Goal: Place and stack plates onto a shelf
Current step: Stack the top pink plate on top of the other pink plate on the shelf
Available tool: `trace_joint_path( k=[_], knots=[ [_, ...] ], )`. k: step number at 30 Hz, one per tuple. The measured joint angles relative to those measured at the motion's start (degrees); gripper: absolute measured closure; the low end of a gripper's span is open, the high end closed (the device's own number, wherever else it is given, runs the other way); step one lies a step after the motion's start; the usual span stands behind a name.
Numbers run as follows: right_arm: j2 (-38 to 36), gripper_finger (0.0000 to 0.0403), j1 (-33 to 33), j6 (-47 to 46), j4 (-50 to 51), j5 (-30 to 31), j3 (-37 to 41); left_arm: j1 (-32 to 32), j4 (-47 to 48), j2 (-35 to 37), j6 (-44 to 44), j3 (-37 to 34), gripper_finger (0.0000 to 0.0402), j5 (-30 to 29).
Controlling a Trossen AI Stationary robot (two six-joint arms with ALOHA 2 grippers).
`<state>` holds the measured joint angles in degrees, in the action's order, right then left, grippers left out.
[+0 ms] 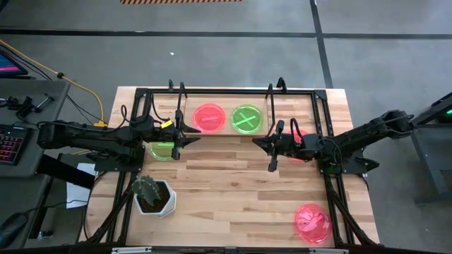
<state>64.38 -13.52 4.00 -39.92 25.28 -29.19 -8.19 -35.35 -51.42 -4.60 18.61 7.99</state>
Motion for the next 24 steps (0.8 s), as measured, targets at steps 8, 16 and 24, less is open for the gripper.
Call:
trace_joint_path(
  k=[8,16,24],
  knots=[
    [0.0,0.0402,0.0,-0.8,1.0,0.0,0.0,0.0,-0.6,0.0,0.0,0.0,0.0296,0.0],
    [0.0,0.0402,0.0,-2.4,1.3,0.0,0.0,0.0,-0.5,0.0,0.0,0.0,0.0296,0.0],
    [0.0,0.0402,0.0,-7.7,6.5,2.1,0.0,0.0,-0.5,0.0,0.0,0.0,0.0296,0.0]
  ],
)
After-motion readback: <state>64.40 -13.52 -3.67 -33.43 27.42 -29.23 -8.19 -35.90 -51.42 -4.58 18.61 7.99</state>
